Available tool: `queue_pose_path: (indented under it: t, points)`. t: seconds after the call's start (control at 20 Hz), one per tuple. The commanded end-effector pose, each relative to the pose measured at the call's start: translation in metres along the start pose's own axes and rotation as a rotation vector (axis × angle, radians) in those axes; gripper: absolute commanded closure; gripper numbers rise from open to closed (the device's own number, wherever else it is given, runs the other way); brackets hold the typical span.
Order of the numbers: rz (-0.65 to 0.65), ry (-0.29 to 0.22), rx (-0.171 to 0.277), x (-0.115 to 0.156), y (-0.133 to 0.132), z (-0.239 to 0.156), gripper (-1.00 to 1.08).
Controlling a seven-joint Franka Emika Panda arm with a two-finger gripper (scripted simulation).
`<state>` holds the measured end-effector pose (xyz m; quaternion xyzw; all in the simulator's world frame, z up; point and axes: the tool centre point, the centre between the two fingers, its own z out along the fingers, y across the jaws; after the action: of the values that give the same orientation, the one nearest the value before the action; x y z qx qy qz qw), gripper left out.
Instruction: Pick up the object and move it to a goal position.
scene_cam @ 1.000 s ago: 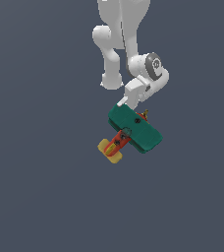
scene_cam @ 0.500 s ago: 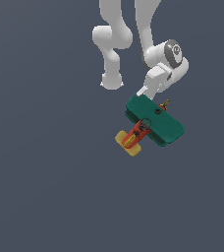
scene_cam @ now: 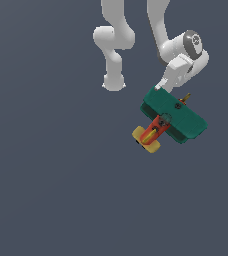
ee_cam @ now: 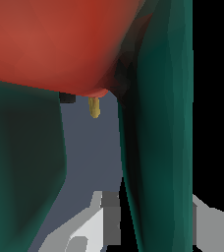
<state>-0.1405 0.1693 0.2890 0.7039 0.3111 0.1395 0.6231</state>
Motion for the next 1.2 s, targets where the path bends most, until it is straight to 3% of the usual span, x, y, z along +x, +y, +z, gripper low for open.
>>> queue_pose_path:
  t: [0.0, 0.45, 0.9, 1.15]
  points:
    - [0.003, -0.001, -0.002, 0.004, 0.007, -0.008, 1.08]
    - [0.000, -0.001, 0.000, 0.009, 0.009, -0.015, 1.08]
    - [0.000, -0.001, -0.002, 0.016, 0.036, -0.031, 1.08]
    - [0.000, -0.001, -0.001, 0.018, 0.038, -0.033, 1.08]
